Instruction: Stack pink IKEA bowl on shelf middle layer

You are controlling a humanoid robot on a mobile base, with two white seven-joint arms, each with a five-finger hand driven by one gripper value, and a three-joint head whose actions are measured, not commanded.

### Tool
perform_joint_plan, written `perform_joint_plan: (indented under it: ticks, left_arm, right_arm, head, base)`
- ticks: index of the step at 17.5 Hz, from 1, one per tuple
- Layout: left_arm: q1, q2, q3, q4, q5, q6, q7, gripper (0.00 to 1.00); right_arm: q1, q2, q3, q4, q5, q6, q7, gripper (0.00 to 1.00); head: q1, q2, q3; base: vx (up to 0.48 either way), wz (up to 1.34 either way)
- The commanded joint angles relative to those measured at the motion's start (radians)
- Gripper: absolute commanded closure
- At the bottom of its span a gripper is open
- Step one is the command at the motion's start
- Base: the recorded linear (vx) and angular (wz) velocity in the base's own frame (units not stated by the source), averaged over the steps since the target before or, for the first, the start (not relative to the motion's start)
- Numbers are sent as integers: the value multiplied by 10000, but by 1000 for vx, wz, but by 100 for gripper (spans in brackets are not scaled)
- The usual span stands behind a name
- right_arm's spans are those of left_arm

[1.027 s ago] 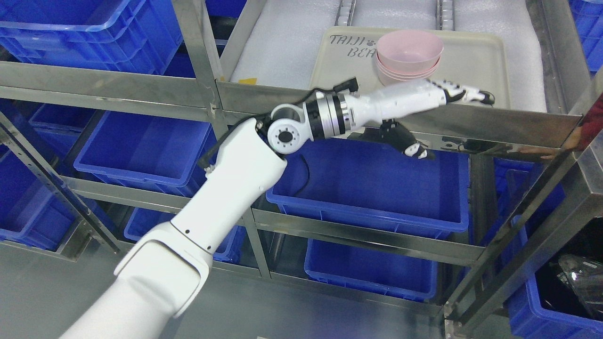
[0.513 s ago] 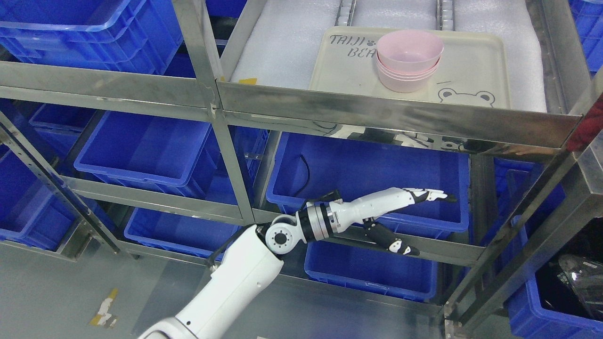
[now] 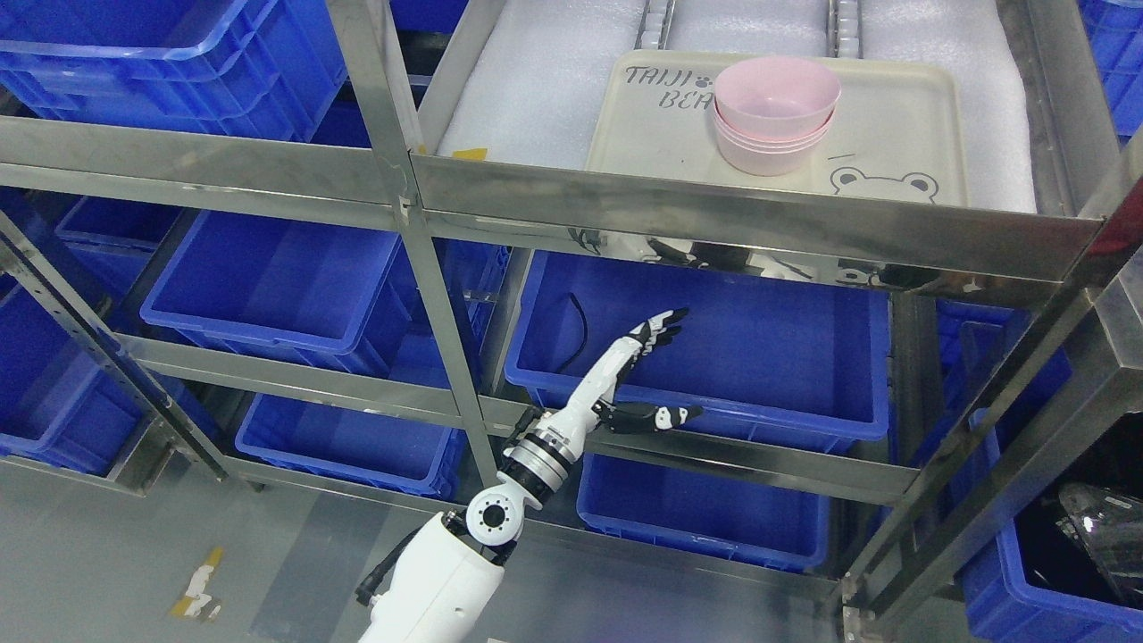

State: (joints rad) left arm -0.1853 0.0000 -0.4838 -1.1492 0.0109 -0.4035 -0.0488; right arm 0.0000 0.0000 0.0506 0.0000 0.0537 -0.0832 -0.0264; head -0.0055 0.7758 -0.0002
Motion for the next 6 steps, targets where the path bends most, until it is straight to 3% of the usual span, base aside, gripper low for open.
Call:
perform_joint_plan:
  ticks: [1,6]
  left_arm:
    - [534,174,1463,-1374,612,704,534,8]
    - [886,174,1294,-2404,856,1318,503,9]
  right_arm:
    - [230,-175,0,-175,0,4,3,0]
    - [230,-175,0,-175,0,4,3,0]
  head:
    - [0,0,0]
    - [0,0,0]
  base:
    - [0,0]
    - [0,0]
